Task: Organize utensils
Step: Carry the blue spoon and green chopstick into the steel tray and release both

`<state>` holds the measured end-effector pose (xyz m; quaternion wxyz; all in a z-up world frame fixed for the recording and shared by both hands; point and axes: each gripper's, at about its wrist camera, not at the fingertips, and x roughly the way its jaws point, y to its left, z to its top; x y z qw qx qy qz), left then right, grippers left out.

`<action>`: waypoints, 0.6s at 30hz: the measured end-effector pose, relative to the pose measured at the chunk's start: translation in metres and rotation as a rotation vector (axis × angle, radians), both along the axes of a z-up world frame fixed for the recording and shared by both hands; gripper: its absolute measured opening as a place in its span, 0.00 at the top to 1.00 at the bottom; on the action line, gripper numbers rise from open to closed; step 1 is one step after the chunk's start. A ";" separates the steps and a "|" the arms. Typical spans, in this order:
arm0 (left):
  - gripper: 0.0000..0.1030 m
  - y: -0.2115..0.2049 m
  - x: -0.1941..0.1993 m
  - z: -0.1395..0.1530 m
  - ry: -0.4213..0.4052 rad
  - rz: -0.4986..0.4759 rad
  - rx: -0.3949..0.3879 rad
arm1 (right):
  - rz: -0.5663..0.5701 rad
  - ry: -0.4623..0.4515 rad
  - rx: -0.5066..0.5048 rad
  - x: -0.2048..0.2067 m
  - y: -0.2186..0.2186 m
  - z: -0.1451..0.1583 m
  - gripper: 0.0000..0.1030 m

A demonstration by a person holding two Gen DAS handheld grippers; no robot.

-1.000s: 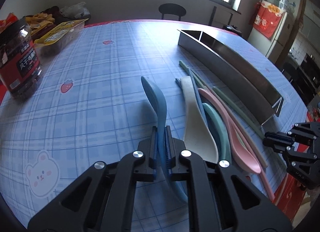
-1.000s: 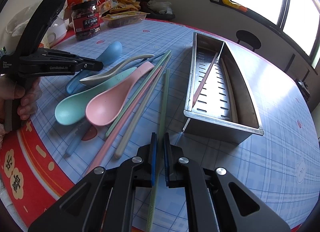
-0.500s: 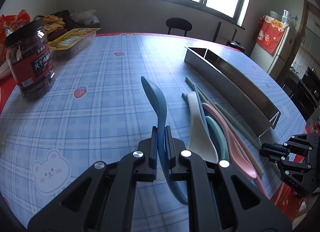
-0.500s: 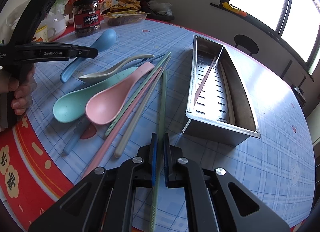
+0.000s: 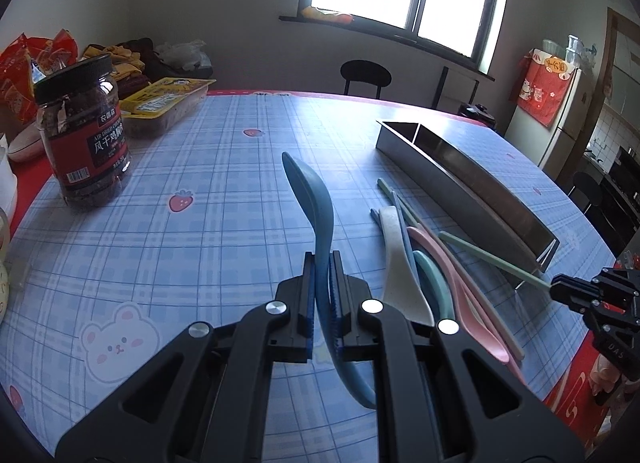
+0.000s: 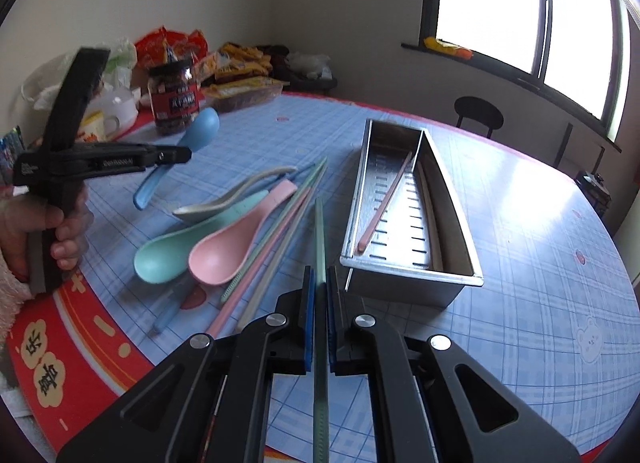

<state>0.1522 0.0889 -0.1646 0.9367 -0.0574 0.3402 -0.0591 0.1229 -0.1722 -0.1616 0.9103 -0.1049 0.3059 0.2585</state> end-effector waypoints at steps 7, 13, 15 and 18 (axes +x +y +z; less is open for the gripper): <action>0.89 0.001 -0.002 0.002 -0.014 0.016 0.005 | -0.009 -0.032 0.127 -0.005 -0.018 0.015 0.95; 0.89 0.004 -0.002 0.002 -0.008 0.039 -0.003 | -0.068 -0.079 0.192 0.018 -0.032 0.040 0.95; 0.89 0.006 0.001 0.001 0.008 0.047 -0.012 | -0.108 -0.077 0.195 0.040 -0.035 0.045 0.95; 0.89 0.016 0.006 -0.001 0.038 0.066 -0.062 | -0.154 -0.077 0.182 0.073 -0.032 0.048 0.95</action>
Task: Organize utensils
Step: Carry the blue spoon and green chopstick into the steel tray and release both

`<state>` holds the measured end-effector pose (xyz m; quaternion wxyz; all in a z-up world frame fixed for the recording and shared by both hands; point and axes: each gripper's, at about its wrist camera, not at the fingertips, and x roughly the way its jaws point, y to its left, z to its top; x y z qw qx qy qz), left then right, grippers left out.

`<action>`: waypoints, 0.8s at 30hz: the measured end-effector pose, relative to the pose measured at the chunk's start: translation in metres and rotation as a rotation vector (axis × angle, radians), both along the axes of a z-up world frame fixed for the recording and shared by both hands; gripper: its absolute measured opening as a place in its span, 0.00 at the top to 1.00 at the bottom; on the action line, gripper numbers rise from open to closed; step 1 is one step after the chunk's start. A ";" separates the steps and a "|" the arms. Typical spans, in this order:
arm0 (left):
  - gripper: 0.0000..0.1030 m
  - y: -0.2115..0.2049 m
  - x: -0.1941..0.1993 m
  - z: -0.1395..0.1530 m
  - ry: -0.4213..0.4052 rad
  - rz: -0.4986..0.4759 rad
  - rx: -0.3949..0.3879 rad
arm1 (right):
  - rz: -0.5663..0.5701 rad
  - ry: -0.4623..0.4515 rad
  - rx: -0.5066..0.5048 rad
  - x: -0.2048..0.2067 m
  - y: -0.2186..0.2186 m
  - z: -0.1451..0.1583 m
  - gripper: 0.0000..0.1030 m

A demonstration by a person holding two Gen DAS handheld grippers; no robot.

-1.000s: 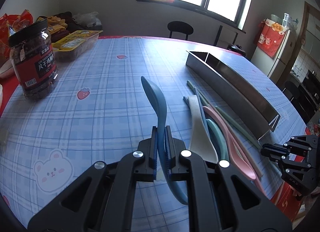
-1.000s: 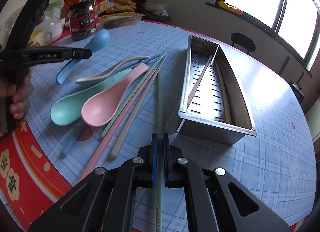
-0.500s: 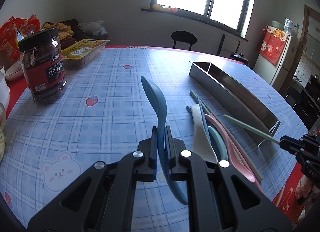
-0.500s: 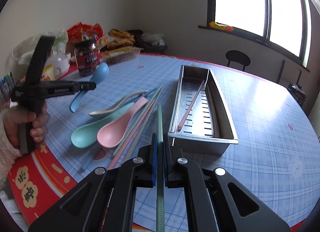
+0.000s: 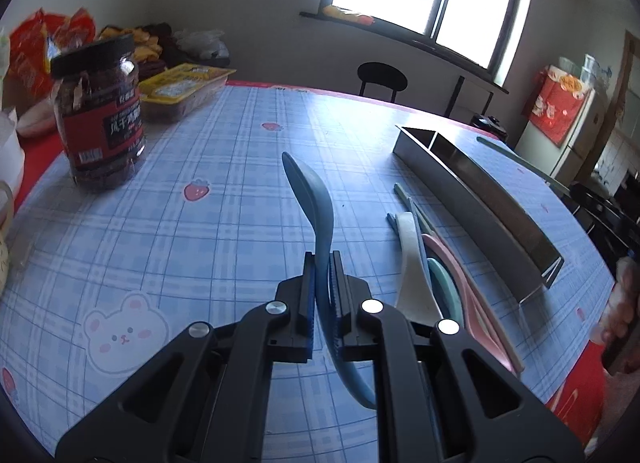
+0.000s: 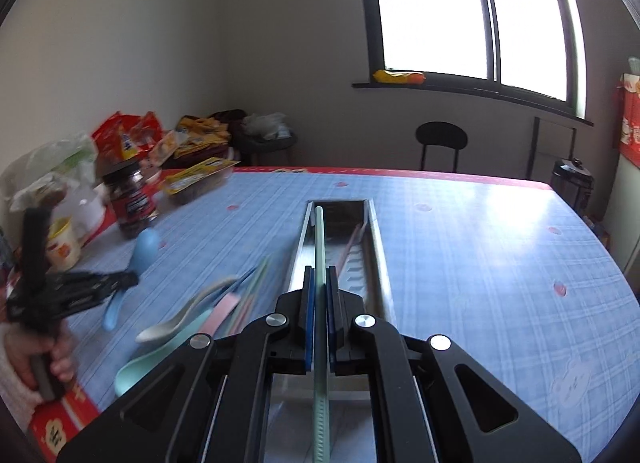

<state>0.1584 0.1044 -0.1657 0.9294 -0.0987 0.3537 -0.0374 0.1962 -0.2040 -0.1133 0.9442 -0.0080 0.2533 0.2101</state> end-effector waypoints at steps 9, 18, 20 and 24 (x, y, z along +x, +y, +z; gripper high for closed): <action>0.89 -0.023 0.018 0.059 0.000 -0.023 0.014 | -0.022 0.087 0.068 0.051 0.001 -0.019 0.95; 0.89 -0.125 0.116 0.065 0.089 -0.148 0.000 | -0.049 0.160 0.070 0.065 -0.005 -0.043 0.95; 0.89 -0.139 0.134 0.059 0.113 -0.151 -0.005 | -0.054 0.174 0.067 0.068 -0.005 -0.047 0.95; 0.89 -0.156 0.171 0.046 0.163 -0.144 -0.013 | -0.066 0.200 0.081 0.074 -0.007 -0.051 0.94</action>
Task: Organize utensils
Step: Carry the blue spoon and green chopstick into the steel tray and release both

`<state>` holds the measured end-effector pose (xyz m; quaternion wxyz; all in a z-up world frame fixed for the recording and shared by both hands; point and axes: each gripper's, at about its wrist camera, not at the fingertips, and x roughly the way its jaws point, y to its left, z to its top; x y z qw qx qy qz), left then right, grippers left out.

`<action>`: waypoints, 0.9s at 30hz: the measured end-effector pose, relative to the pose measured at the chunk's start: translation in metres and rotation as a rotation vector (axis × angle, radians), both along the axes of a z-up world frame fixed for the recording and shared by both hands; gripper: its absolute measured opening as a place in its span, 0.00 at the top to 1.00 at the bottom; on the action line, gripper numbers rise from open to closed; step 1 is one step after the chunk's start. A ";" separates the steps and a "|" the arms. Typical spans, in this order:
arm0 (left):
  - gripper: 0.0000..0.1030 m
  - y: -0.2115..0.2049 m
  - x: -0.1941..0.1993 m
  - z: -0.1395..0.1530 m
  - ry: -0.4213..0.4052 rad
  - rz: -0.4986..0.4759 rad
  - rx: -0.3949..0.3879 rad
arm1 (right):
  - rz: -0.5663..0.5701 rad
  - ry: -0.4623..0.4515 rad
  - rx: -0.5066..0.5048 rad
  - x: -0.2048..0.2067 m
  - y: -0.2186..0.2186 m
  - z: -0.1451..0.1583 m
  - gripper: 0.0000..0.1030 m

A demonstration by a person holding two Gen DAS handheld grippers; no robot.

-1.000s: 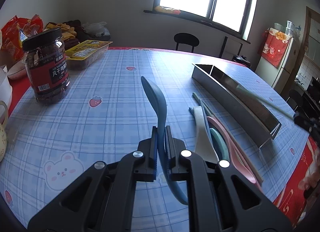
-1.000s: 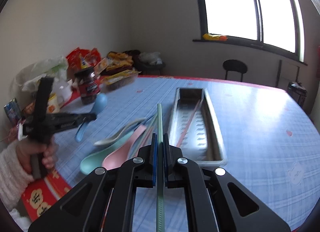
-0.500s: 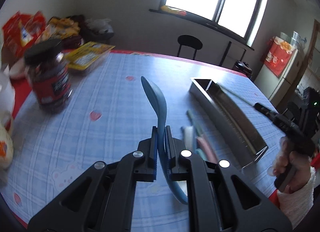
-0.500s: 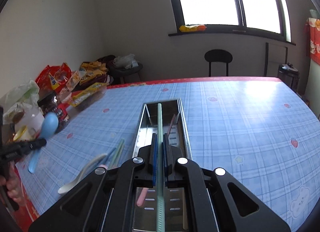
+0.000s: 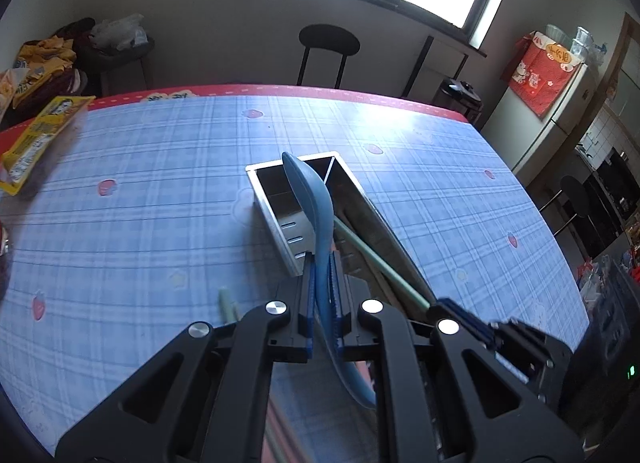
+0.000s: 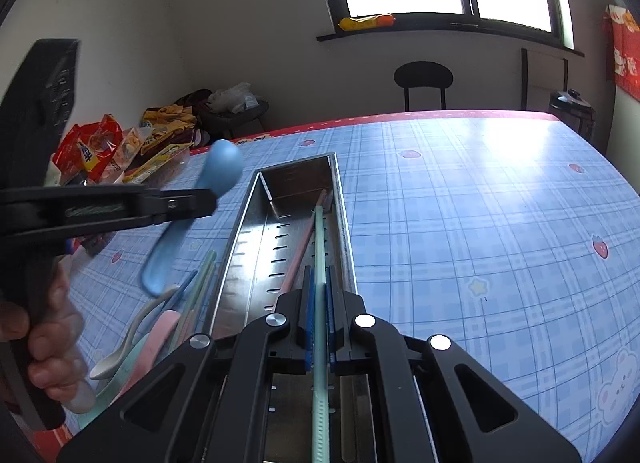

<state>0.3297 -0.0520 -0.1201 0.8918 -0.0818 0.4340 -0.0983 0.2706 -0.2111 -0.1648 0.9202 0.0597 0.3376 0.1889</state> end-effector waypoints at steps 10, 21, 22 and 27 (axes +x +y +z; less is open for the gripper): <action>0.89 -0.019 0.036 -0.025 0.055 0.029 0.066 | 0.008 0.027 0.003 0.007 0.000 -0.005 0.94; 0.65 -0.019 0.041 -0.016 0.021 0.029 0.061 | 0.053 0.036 0.003 0.006 0.009 -0.005 0.90; 0.60 -0.017 0.037 -0.009 0.000 0.026 0.057 | 0.055 0.029 0.007 0.004 0.009 -0.003 0.82; 0.22 0.000 0.005 0.028 -0.130 0.023 0.062 | 0.023 -0.038 0.051 -0.006 0.001 0.011 0.31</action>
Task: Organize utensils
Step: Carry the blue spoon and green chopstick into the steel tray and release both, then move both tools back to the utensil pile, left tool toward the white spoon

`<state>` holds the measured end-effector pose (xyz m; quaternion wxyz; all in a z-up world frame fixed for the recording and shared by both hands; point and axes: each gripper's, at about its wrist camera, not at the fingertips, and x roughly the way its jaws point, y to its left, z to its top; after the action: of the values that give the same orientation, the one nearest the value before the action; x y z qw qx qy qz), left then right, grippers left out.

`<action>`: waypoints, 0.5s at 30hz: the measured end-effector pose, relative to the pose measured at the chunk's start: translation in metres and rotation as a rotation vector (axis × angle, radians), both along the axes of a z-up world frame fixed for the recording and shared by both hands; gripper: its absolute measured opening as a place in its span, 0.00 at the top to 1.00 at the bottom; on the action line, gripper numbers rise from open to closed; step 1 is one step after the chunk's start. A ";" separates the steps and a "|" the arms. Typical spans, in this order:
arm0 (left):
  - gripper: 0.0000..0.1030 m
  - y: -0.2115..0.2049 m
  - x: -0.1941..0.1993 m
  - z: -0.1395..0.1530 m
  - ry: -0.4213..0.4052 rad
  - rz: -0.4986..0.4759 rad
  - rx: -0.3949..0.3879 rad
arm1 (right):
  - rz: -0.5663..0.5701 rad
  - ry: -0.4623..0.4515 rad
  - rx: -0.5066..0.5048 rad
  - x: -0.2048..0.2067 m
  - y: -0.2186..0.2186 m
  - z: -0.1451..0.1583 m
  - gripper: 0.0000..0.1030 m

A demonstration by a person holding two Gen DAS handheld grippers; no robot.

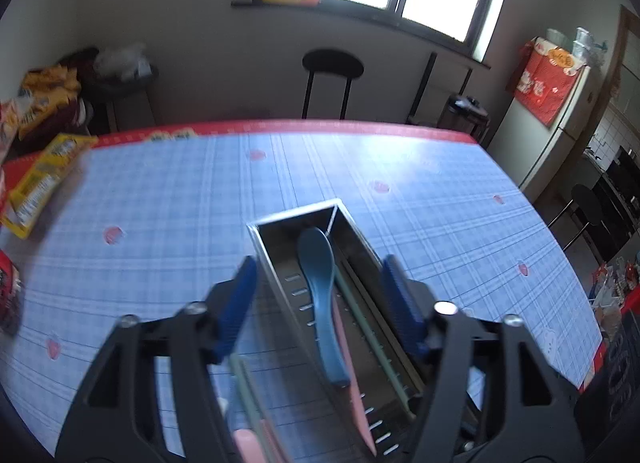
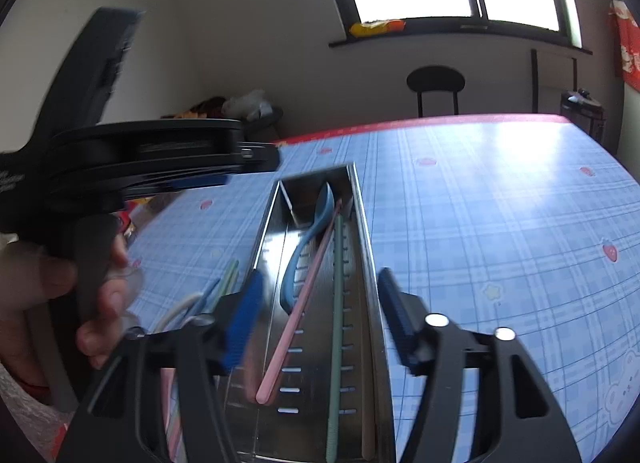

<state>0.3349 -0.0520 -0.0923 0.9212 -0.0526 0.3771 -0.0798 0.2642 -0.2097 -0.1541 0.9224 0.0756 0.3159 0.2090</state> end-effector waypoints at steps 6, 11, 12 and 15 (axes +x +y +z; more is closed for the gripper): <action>0.08 0.037 -0.067 0.028 -0.138 0.035 0.042 | -0.029 -0.045 -0.004 -0.014 0.002 0.006 0.11; 0.08 0.076 -0.130 0.018 -0.171 0.066 0.077 | 0.015 -0.061 0.015 -0.027 0.011 0.009 0.10; 0.08 0.085 -0.145 0.014 -0.174 0.075 0.075 | 0.025 -0.070 0.012 -0.031 0.014 0.010 0.10; 0.08 0.107 -0.180 0.001 -0.165 0.076 0.041 | 0.065 -0.102 0.006 -0.046 0.023 0.017 0.10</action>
<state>0.1547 0.0546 -0.0915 0.9525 -0.0412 0.2990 -0.0413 0.2183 -0.1868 -0.1368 0.9297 0.0573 0.2702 0.2435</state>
